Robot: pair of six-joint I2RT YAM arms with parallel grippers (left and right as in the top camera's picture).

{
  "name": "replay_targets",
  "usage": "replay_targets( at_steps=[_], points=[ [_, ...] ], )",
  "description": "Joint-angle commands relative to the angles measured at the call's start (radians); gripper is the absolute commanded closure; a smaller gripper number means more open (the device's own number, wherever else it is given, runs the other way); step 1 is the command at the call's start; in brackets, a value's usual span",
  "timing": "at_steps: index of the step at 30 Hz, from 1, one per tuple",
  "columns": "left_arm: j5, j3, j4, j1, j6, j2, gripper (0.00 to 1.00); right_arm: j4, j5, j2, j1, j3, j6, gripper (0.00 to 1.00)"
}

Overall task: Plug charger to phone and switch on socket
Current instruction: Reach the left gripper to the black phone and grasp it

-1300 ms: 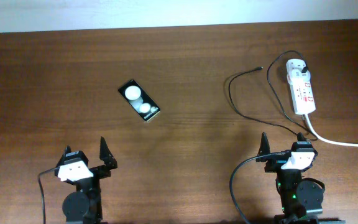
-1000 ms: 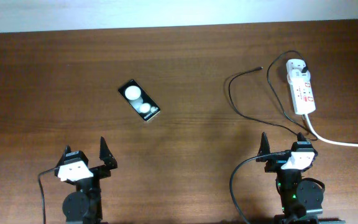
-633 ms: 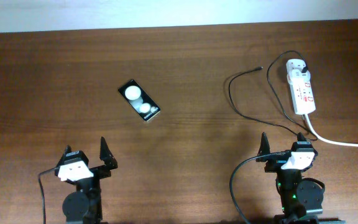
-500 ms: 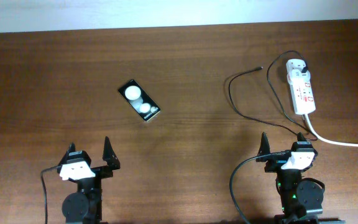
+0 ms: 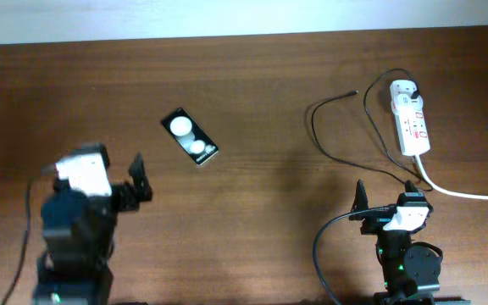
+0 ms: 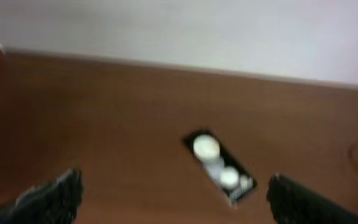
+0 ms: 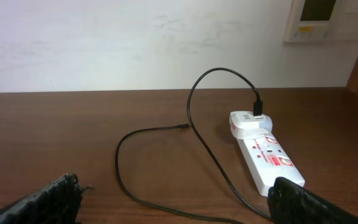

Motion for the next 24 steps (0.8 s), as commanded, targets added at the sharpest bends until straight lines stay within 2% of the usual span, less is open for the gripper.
replay_targets(
  at_steps=[1,5,6,8,11,12,14,16,17,24],
  points=[
    [0.022,0.253,-0.168,0.006,0.015,0.197,0.01,-0.001,0.008,-0.007,-0.005,-0.009,0.008,0.01],
    [0.082,0.634,-0.526,-0.028,0.016,0.566,0.01,-0.001,0.009,-0.007,-0.005,-0.009,0.008,0.01],
    [0.102,0.674,-0.570,-0.053,0.016,0.632,0.01,-0.001,0.008,-0.007,-0.005,-0.009,0.008,0.01],
    [0.256,0.676,-0.611,-0.069,0.015,0.709,0.01,-0.001,0.008,-0.007,-0.005,-0.009,0.008,0.01],
    [0.324,0.676,-0.616,-0.069,-0.011,0.790,0.01,-0.001,0.008,-0.007,-0.005,-0.009,0.008,0.01],
    [0.314,0.676,-0.616,-0.069,-0.095,0.803,0.01,-0.001,0.009,-0.007,-0.005,-0.009,0.008,0.01],
    [0.191,0.678,-0.612,-0.069,-0.268,0.817,0.01,-0.001,0.008,-0.007,-0.005,-0.009,0.008,0.01],
    [0.155,0.701,-0.612,-0.081,-0.337,0.845,0.01,-0.001,0.008,-0.007,-0.005,-0.009,0.008,0.01],
    [0.107,0.783,-0.624,-0.120,-0.389,0.909,0.01,-0.001,0.008,-0.007,-0.005,-0.009,0.008,0.01],
    [0.091,1.160,-0.795,-0.141,-0.523,1.286,0.01,-0.001,0.008,-0.007,-0.005,-0.009,0.008,0.01]
  ],
)
